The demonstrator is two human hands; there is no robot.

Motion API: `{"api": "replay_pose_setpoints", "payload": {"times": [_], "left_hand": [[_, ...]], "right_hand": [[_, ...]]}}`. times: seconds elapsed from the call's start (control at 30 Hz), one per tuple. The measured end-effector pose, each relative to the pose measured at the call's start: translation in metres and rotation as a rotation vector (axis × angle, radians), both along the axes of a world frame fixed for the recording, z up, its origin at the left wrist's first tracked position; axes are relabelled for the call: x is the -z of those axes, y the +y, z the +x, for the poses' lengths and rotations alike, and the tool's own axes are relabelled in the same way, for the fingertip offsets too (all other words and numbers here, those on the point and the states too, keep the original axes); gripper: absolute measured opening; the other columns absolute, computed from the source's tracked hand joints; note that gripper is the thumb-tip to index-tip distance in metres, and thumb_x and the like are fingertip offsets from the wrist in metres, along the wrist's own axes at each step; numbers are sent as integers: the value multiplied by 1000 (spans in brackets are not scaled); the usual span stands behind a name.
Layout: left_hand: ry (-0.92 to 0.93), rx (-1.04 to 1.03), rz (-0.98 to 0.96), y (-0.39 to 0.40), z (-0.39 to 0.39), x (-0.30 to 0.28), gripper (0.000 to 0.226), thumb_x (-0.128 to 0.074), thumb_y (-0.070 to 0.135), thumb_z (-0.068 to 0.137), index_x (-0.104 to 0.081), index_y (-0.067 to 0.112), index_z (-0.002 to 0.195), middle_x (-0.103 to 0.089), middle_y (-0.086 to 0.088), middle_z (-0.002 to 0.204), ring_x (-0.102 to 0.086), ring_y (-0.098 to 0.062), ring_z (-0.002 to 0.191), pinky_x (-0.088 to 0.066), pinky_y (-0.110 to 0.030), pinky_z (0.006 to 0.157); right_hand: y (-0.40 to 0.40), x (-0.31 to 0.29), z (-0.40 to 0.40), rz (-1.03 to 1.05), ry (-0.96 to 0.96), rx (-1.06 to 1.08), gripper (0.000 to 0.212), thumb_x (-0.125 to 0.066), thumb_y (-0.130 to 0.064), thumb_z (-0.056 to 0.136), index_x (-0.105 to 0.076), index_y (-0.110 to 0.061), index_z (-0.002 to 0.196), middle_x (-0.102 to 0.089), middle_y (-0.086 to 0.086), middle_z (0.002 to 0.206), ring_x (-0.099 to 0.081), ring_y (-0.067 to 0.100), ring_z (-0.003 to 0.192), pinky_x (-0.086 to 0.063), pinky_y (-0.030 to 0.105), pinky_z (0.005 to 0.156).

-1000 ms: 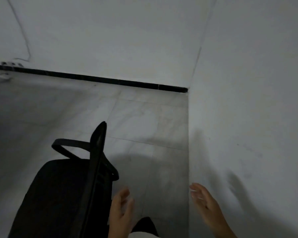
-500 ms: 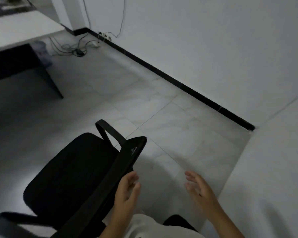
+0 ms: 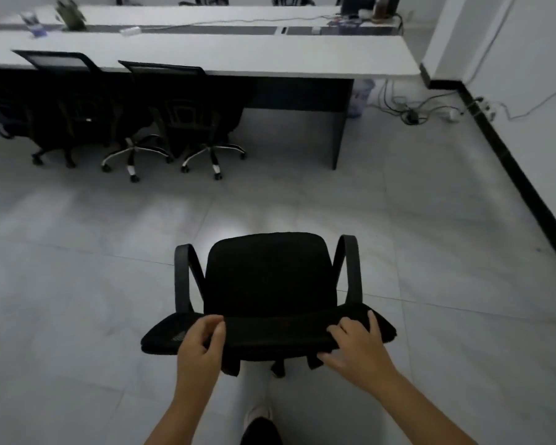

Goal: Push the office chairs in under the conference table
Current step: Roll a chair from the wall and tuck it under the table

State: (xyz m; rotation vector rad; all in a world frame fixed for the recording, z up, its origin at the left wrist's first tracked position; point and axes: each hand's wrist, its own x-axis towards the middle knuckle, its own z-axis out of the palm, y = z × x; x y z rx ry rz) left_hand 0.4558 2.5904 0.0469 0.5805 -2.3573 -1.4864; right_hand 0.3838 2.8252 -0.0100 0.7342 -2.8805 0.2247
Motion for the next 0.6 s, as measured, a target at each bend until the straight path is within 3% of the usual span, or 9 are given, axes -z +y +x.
{"api": "replay_pose_setpoints", "payload": {"times": [0.03, 0.1, 0.13, 0.2, 0.23, 0.3, 0.37, 0.43, 0.6], "left_hand": [[-79, 22, -12, -6, -1, 2, 22, -55, 11, 88, -53, 31, 79, -58, 7, 84, -56, -8, 83, -44, -15, 68], [-198, 121, -217, -18, 0, 6, 8, -59, 20, 86, -57, 27, 85, -59, 10, 84, -55, -6, 81, -48, -22, 78], [-240, 213, -390, -25, 2, 9, 10, -58, 32, 85, -63, 24, 90, -62, 10, 84, -57, -5, 80, -49, -25, 81], [-300, 371, -645, -41, 4, 18, 46, -34, 58, 86, -69, 29, 87, -67, 15, 81, -64, -2, 74, -53, -27, 74], [-255, 399, -786, -50, 3, 28, 60, -17, 61, 88, -70, 33, 83, -68, 18, 78, -65, -1, 70, -54, -24, 68], [-144, 450, -956, -68, -1, 40, 73, -4, 60, 90, -70, 34, 76, -67, 18, 71, -64, -1, 63, -52, -18, 61], [-61, 507, -1061, -78, -11, 42, 72, -9, 61, 90, -70, 29, 68, -65, 14, 63, -60, -3, 54, -47, -12, 53], [46, 504, -1096, -87, -19, 51, 70, -15, 63, 89, -68, 27, 63, -62, 13, 57, -57, -4, 48, -43, -10, 48], [66, 527, -1055, -115, -38, 56, 70, -12, 68, 86, -68, 33, 63, -59, 16, 56, -55, 0, 48, -41, -8, 47]], "right_hand": [[-6, 2, -7, 12, -33, -32, 36, -72, -58, 47, -64, -26, 61, -58, -7, 57, -58, 8, 54, -54, 36, 68], [-16, 4, -15, 23, -115, -66, 45, -85, -47, 22, -57, -24, 49, -51, -7, 51, -50, 9, 43, -34, 17, 40], [-18, 5, -18, 23, -131, -70, 47, -87, -41, 18, -55, -23, 47, -49, -6, 50, -47, 9, 41, -25, 16, 39], [-18, 6, -22, 1, -114, -94, 43, -85, -47, 28, -56, -22, 48, -48, -6, 50, -46, 9, 41, -21, 14, 40], [-16, 6, -23, -28, -107, -111, 42, -77, -59, 43, -57, -22, 49, -49, -7, 51, -46, 7, 43, -22, 13, 41], [-16, 7, -23, -110, -55, -111, 62, -39, -77, 72, -60, -22, 52, -52, -7, 51, -47, 5, 45, -26, 11, 41], [-19, 6, -22, -155, 23, -129, 76, -18, -77, 78, -62, -21, 52, -53, -7, 51, -48, 6, 44, -32, 12, 40], [-23, 9, -22, -173, 50, -128, 77, -17, -75, 80, -62, -20, 51, -53, -7, 50, -49, 6, 43, -35, 13, 40], [-50, 9, -30, -172, 107, -65, 78, -12, -71, 84, -61, -22, 48, -54, -7, 47, -51, 5, 41, -31, 9, 45]]}}
